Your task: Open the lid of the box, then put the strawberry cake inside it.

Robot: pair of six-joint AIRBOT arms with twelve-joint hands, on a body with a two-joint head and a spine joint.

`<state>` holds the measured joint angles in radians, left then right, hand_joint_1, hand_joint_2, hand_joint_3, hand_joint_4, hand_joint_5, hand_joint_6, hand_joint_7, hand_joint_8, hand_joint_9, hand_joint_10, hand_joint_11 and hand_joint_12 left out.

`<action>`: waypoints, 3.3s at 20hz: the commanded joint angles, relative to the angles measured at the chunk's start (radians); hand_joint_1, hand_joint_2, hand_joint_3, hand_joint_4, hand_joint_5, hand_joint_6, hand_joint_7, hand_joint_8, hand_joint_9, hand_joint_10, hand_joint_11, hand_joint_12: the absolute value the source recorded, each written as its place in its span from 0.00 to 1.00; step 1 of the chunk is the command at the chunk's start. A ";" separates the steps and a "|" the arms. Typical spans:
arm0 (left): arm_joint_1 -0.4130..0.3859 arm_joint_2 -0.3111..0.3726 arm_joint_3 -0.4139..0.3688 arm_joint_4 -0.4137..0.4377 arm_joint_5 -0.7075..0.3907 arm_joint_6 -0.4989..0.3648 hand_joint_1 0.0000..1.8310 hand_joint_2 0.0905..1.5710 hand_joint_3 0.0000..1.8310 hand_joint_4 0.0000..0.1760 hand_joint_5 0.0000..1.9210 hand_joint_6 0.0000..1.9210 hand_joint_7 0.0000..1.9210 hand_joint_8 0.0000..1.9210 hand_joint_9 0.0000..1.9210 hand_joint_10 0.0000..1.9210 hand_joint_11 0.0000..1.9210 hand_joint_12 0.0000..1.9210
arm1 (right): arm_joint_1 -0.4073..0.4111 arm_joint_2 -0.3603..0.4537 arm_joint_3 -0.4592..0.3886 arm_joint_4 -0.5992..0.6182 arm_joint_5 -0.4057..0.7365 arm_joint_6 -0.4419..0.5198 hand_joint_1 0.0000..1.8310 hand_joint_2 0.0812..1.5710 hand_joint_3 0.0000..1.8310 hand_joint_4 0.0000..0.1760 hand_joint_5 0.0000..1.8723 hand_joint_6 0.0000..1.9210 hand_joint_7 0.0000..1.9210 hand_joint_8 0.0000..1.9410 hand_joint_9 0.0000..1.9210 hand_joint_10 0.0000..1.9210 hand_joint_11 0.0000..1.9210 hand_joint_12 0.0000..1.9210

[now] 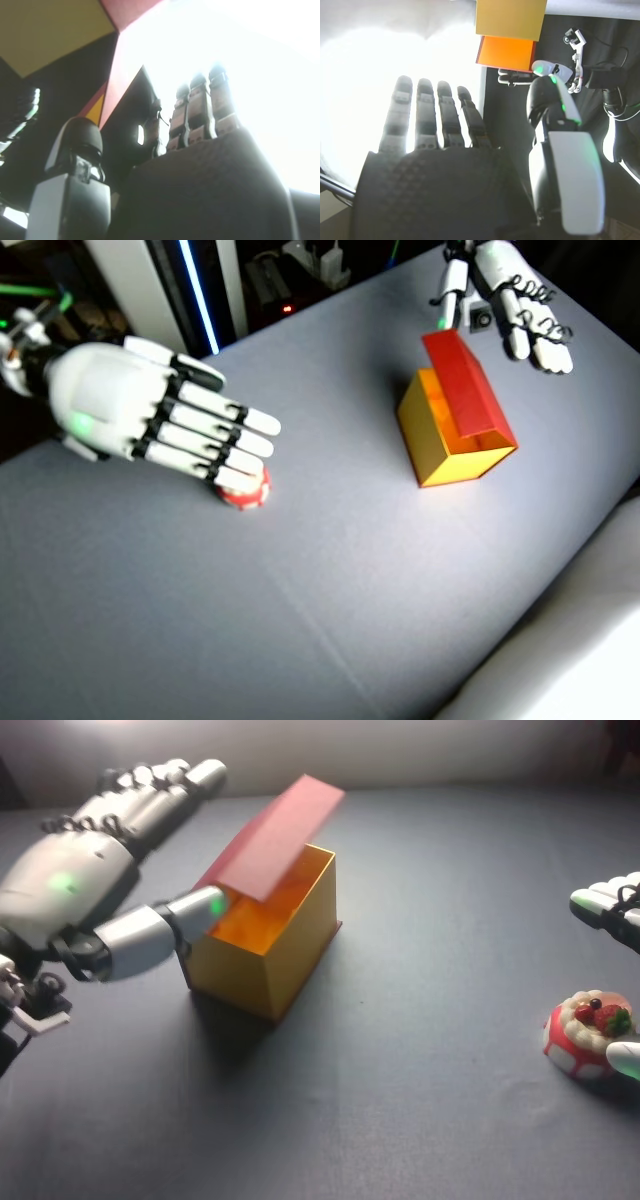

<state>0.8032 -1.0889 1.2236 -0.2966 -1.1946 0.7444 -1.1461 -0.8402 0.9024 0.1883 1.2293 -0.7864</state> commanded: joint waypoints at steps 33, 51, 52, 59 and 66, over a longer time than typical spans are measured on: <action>0.145 0.229 -0.163 0.186 -0.098 0.045 0.49 0.84 0.00 0.36 0.03 0.01 0.00 0.00 0.00 0.00 0.00 0.00 | 0.088 -0.063 0.107 -0.021 -0.187 0.017 0.48 0.68 0.00 0.00 0.05 0.01 0.11 0.01 0.13 0.10 0.00 0.78; 0.250 0.282 -0.243 0.224 -0.147 0.042 0.47 0.86 0.00 0.19 0.02 0.00 0.00 0.00 0.00 0.00 0.00 0.08 | 0.366 -0.103 0.161 -0.195 -0.221 0.018 0.67 0.76 0.00 0.00 0.38 0.63 0.47 0.71 0.50 0.72 0.47 0.88; 0.256 0.282 -0.245 0.222 -0.147 0.042 0.48 0.86 0.00 0.15 0.02 0.00 0.00 0.00 0.01 0.00 0.00 0.15 | 0.390 -0.112 0.169 -0.206 -0.227 0.018 0.68 0.75 0.00 0.00 0.40 0.61 0.48 0.69 0.52 0.71 0.50 0.86; 0.359 0.264 -0.262 0.142 -0.177 0.018 0.52 0.84 0.00 0.13 0.05 0.00 0.00 0.00 0.00 0.00 0.00 0.24 | 0.607 -0.254 0.277 -0.293 -0.315 0.019 0.73 0.78 0.00 0.00 0.32 0.67 0.39 0.70 0.39 0.82 0.31 0.89; 0.417 0.230 -0.263 0.087 -0.200 0.005 0.45 0.85 0.00 0.51 0.06 0.00 0.00 0.00 0.00 0.00 0.00 0.08 | 0.771 -0.382 0.382 -0.359 -0.416 0.018 0.74 0.75 0.00 0.00 0.39 0.57 0.40 0.68 0.44 0.77 0.37 0.85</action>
<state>1.2228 -0.8589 0.9577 -0.2039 -1.2697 0.7536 -0.3817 -1.2331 1.2881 -0.1852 0.7044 -0.7704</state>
